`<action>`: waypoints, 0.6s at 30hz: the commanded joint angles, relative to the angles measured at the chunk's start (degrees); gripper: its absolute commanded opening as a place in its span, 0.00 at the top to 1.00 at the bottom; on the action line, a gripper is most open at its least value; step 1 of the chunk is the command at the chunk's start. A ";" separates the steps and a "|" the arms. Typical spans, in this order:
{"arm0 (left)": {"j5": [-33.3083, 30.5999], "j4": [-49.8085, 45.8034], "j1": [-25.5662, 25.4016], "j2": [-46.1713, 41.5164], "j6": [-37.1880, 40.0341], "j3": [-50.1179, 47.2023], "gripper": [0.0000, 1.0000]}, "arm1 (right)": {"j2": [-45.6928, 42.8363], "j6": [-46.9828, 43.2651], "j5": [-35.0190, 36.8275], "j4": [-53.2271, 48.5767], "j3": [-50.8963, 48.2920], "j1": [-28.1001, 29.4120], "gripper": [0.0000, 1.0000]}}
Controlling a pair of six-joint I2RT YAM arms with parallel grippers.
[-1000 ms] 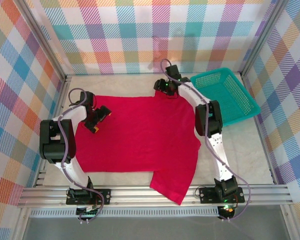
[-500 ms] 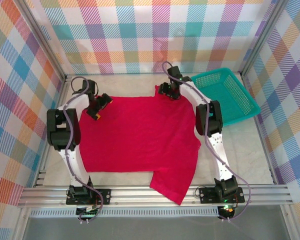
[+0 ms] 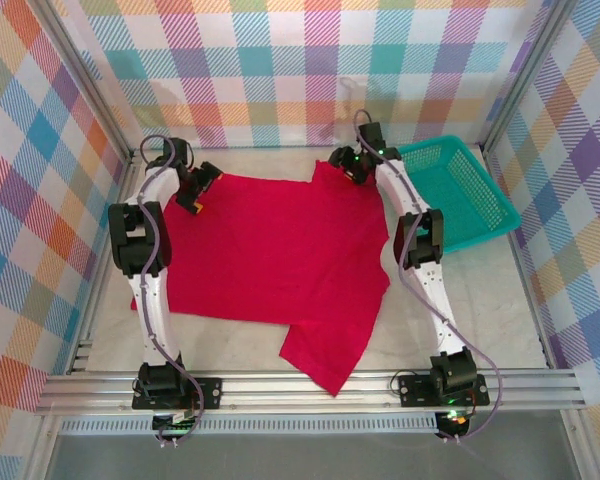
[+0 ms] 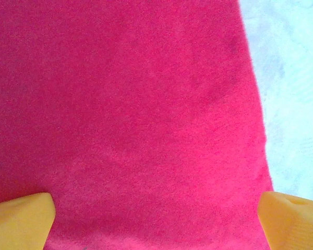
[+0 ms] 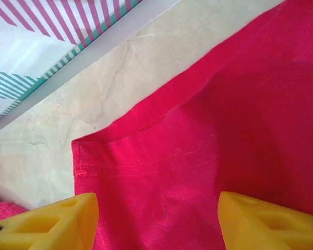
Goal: Fold the inside-out t-shirt
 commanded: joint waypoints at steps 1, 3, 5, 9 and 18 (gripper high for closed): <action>-1.72 -4.13 0.43 -7.97 0.66 -5.45 0.00 | -10.73 -2.76 -6.23 -0.91 -3.79 1.77 0.35; -2.09 -3.21 0.31 -12.87 1.15 -10.55 0.00 | -15.87 -4.59 -6.43 -2.48 -9.21 2.83 0.34; -2.15 -3.57 0.34 -17.26 2.60 -15.39 0.00 | -21.98 -5.94 -5.32 -3.25 -17.11 4.16 0.34; -1.98 -4.36 0.45 -24.37 4.76 -24.80 0.00 | -33.89 -6.39 -0.52 -2.82 -35.66 7.31 0.33; -2.02 -0.49 2.15 -33.17 4.97 -39.82 0.00 | -53.89 -2.44 9.74 5.11 -73.44 9.50 0.31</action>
